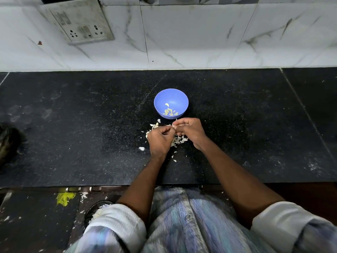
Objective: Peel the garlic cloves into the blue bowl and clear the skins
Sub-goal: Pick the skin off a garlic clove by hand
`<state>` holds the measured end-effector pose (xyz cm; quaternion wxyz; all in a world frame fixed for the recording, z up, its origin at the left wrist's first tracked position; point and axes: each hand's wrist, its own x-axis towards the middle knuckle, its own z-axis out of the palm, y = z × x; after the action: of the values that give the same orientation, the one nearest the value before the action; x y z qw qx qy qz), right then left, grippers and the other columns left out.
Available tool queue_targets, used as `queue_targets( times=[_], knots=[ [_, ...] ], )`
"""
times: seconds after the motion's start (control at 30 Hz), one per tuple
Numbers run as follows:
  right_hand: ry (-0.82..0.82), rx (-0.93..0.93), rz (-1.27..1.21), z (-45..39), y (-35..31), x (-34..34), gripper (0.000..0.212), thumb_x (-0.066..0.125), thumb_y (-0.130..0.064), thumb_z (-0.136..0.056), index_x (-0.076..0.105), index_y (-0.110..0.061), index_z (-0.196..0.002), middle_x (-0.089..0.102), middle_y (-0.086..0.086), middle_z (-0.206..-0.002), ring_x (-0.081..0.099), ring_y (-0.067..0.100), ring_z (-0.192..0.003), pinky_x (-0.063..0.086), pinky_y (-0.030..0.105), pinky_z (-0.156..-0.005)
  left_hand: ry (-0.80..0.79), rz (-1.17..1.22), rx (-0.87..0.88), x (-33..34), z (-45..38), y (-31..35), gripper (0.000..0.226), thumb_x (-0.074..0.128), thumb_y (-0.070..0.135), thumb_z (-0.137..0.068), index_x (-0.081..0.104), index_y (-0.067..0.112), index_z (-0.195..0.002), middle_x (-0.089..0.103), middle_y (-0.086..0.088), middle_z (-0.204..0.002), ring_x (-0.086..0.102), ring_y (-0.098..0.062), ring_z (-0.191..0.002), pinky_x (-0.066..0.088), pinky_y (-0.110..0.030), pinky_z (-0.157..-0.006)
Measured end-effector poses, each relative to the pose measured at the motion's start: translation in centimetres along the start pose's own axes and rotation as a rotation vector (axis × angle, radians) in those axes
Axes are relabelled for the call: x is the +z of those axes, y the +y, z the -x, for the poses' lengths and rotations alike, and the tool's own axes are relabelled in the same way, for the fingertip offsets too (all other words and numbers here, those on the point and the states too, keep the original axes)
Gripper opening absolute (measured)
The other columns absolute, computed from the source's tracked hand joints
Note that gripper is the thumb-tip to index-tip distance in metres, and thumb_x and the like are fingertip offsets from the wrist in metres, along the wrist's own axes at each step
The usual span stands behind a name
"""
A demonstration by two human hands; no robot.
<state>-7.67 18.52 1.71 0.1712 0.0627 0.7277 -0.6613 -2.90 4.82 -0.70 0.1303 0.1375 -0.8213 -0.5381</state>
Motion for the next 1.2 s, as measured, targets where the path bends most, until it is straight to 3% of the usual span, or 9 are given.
queue_targets(
  times=[0.1,0.23,0.4,0.47,0.53,0.7,0.97,1.13,1.2],
  knots=[
    [0.002,-0.035,0.038,-0.2,0.3,0.1,0.009,0.077,-0.004,-0.089,0.078,-0.005,-0.098,0.079,0.012,-0.089,0.075,0.02,-0.081,0.06,0.026,-0.071,-0.017,0.009,-0.017,0.0,0.1,0.0,0.016,0.078,0.028,-0.087,0.082,0.017,-0.076,0.074,0.005,-0.065,0.073,-0.021,-0.064,0.06,-0.039,-0.064],
    [0.028,-0.056,0.108,-0.4,0.7,0.2,0.006,0.074,-0.002,-0.09,0.077,-0.008,-0.091,0.078,0.013,-0.087,0.075,0.021,-0.081,0.063,0.034,-0.073,-0.011,-0.024,-0.047,0.4,0.2,0.5,0.023,0.077,0.031,-0.084,0.077,0.014,-0.069,0.07,0.001,-0.06,0.067,-0.023,-0.058,0.057,-0.038,-0.061],
    [0.053,-0.062,0.175,-0.6,0.8,0.6,0.009,0.068,0.0,-0.093,0.073,-0.007,-0.091,0.075,0.012,-0.086,0.072,0.015,-0.072,0.061,0.03,-0.064,0.026,-0.029,-0.09,0.7,0.1,0.9,0.021,0.08,0.023,-0.085,0.076,0.015,-0.067,0.068,0.008,-0.057,0.061,-0.008,-0.053,0.052,-0.026,-0.058],
    [0.049,-0.052,0.131,-0.6,0.8,0.6,0.008,0.067,0.0,-0.095,0.072,-0.006,-0.092,0.075,0.014,-0.089,0.073,0.016,-0.073,0.061,0.031,-0.064,0.034,-0.018,-0.091,0.7,0.1,1.0,0.022,0.08,0.021,-0.087,0.075,0.014,-0.067,0.064,0.008,-0.055,0.055,-0.003,-0.051,0.046,-0.017,-0.056],
    [0.039,-0.025,0.029,-0.5,0.7,0.5,0.005,0.069,0.0,-0.094,0.072,-0.003,-0.096,0.075,0.017,-0.093,0.074,0.018,-0.079,0.062,0.03,-0.068,0.034,-0.011,-0.1,0.8,0.0,1.0,0.014,0.079,0.02,-0.089,0.08,0.014,-0.075,0.068,0.011,-0.059,0.06,0.002,-0.054,0.046,-0.012,-0.059],
    [0.005,0.054,-0.125,-0.7,0.5,0.5,0.013,0.072,0.0,-0.092,0.073,0.003,-0.104,0.077,0.019,-0.099,0.076,0.022,-0.089,0.062,0.03,-0.079,0.042,-0.028,-0.089,0.8,-0.1,0.9,0.01,0.075,0.021,-0.089,0.083,0.017,-0.086,0.075,0.01,-0.07,0.069,-0.002,-0.064,0.052,-0.015,-0.064],
    [0.043,0.09,-0.15,-0.7,0.1,0.2,0.025,0.064,0.011,-0.089,0.072,0.001,-0.11,0.076,0.021,-0.099,0.076,0.023,-0.084,0.063,0.031,-0.076,-0.002,-0.006,-0.058,0.9,-0.2,0.8,0.004,0.077,0.014,-0.089,0.081,0.015,-0.088,0.076,0.011,-0.075,0.071,-0.002,-0.068,0.056,-0.016,-0.068],
    [0.049,0.098,-0.147,-0.5,0.2,-0.1,0.016,0.068,0.006,-0.091,0.074,0.004,-0.105,0.077,0.018,-0.092,0.076,0.022,-0.081,0.064,0.034,-0.077,-0.025,-0.037,-0.012,0.8,-0.4,0.4,0.008,0.075,0.015,-0.089,0.081,0.019,-0.091,0.076,0.012,-0.076,0.071,-0.004,-0.069,0.057,-0.018,-0.068],
    [0.064,0.109,-0.149,-0.4,0.1,-0.2,0.014,0.067,0.007,-0.09,0.075,0.004,-0.101,0.076,0.02,-0.091,0.075,0.024,-0.08,0.064,0.035,-0.077,-0.044,-0.058,0.019,0.7,-0.5,0.3,0.008,0.076,0.014,-0.089,0.082,0.018,-0.092,0.075,0.014,-0.077,0.069,-0.001,-0.069,0.054,-0.013,-0.067]
  ],
)
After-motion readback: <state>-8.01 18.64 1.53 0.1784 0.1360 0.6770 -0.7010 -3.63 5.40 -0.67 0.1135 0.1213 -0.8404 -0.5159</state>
